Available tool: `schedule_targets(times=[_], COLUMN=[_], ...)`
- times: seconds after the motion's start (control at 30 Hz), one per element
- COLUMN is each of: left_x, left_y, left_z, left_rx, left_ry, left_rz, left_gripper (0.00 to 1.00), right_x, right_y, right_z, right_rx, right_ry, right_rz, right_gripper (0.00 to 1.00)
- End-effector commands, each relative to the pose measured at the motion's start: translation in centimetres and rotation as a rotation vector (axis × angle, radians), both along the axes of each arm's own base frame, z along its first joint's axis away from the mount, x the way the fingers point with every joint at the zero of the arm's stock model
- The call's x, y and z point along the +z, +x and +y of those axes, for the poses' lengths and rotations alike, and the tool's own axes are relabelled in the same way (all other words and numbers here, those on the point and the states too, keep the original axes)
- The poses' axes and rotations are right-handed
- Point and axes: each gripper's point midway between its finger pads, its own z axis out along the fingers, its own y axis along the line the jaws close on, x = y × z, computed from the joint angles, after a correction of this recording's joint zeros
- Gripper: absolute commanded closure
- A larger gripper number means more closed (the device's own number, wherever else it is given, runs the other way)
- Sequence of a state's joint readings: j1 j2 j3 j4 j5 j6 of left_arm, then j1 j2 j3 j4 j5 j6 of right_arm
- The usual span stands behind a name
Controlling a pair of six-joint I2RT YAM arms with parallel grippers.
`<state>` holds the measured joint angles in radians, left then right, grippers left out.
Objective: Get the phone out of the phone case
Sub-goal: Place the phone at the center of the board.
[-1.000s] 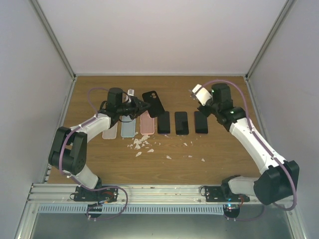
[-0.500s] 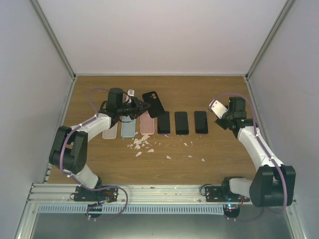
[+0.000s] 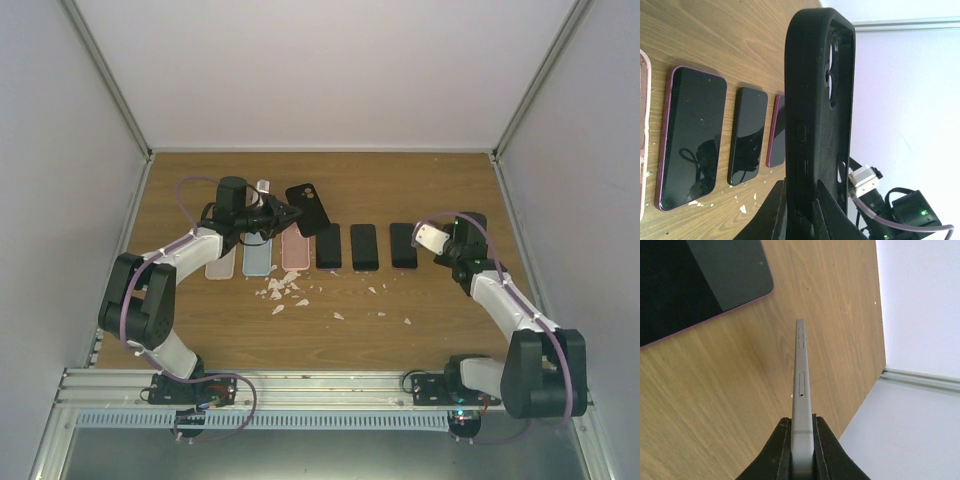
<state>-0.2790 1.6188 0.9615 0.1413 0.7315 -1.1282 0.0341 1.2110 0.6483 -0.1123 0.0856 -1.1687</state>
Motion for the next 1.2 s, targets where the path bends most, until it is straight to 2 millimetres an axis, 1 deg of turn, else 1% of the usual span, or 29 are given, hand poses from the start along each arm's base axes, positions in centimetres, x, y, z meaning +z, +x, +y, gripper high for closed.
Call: schedule_targets(times=[0.0,0.23,0.3,0.5,0.7,0.87,0.97,1.17], left_x=[1.7,1.6,1.7,1.5,1.4,1.4,1.4,1.3], left_y=[1.0,1.0,1.0,1.1,1.2,1.2,1.1,1.2], left_z=[-0.1,0.0,0.0,0.1,0.0,0.0,0.0,0.0], left_rx=[0.002,0.002,0.004,0.006,0.003,0.004,0.003,0.003], left_ry=[-0.007,-0.002,-0.001,0.001,-0.002,0.0,0.0,0.0], left_rz=[-0.075,-0.078,-0.08,-0.077,-0.069,-0.07,-0.072,-0.067], left_gripper=[1.0,1.0,1.0,1.0,1.0,1.0,1.0,1.0], right_x=[1.7,-0.9,-1.5,-3.6,-5.6,-6.7,-7.4,-7.9], right_y=[1.1,0.8,0.5,-0.9,-1.9,-2.5,-2.9,-3.3], right_z=[-0.5,-0.8,-0.9,-0.8,-0.7,-0.6,-0.6,-0.6], right_rx=[0.056,0.075,0.079,0.087,0.087,0.098,0.1,0.093], right_ry=[-0.117,-0.185,-0.19,-0.185,-0.171,-0.169,-0.175,-0.16], right_rz=[-0.148,-0.143,-0.139,-0.117,-0.097,-0.091,-0.086,-0.091], right_gripper=[1.0,0.98,0.96,0.9,0.87,0.85,0.81,0.73])
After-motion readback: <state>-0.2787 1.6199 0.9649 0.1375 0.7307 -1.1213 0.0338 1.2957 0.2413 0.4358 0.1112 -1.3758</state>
